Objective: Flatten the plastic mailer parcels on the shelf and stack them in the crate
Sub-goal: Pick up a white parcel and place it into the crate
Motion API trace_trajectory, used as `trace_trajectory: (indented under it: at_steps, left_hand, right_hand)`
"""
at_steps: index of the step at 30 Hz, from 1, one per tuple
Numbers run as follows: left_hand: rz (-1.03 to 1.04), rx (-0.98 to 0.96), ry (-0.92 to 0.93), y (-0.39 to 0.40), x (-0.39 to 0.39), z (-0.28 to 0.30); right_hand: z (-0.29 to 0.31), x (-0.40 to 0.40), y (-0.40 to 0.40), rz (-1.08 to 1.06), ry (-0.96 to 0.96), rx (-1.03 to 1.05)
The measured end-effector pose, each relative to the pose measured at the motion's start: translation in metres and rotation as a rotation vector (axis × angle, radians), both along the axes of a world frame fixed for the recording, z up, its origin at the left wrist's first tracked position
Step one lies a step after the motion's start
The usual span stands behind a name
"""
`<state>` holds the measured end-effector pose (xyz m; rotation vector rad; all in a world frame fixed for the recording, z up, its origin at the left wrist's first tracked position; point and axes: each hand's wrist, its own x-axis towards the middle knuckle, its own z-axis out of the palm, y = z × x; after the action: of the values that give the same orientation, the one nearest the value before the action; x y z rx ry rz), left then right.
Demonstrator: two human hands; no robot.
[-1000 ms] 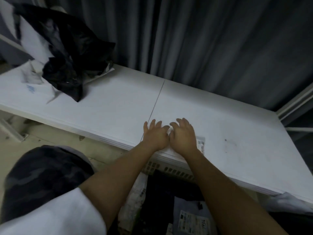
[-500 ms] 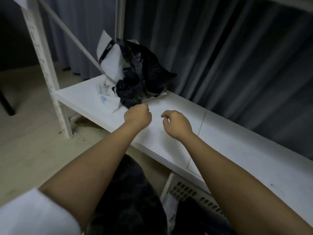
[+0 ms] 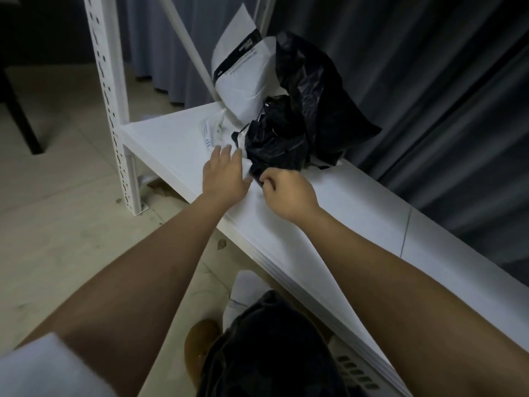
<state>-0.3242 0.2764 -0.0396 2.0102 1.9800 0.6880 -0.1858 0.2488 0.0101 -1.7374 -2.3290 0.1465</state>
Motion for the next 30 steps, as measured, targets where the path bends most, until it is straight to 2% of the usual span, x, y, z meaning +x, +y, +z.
trace_trajectory:
  at_steps: [5,13,17,22,26,30]
  left_hand:
    - [-0.033,0.03,0.083,0.036,0.007,-0.018]
    - [-0.001,0.064,0.217,0.001,0.012,-0.015]
    - [-0.029,0.077,0.113,-0.035,0.024,0.002]
    - [-0.077,0.081,-0.106,-0.085,0.049,0.025]
    - [-0.175,0.126,-0.265,-0.132,0.085,0.066]
    - [-0.297,0.161,-0.366,-0.17,0.13,0.108]
  right_hand:
    - [-0.019,0.007,0.02,-0.015,0.021,0.006]
    - [-0.019,0.022,-0.013,-0.008,0.042,-0.071]
    - [-0.007,0.031,-0.043,-0.032,0.079,-0.127]
    - [0.007,0.053,-0.09,-0.142,0.134,-0.252]
    - [0.034,0.087,-0.145,-0.271,0.444,-0.415]
    - [0.067,0.122,-0.195,-0.368,0.92,-0.327]
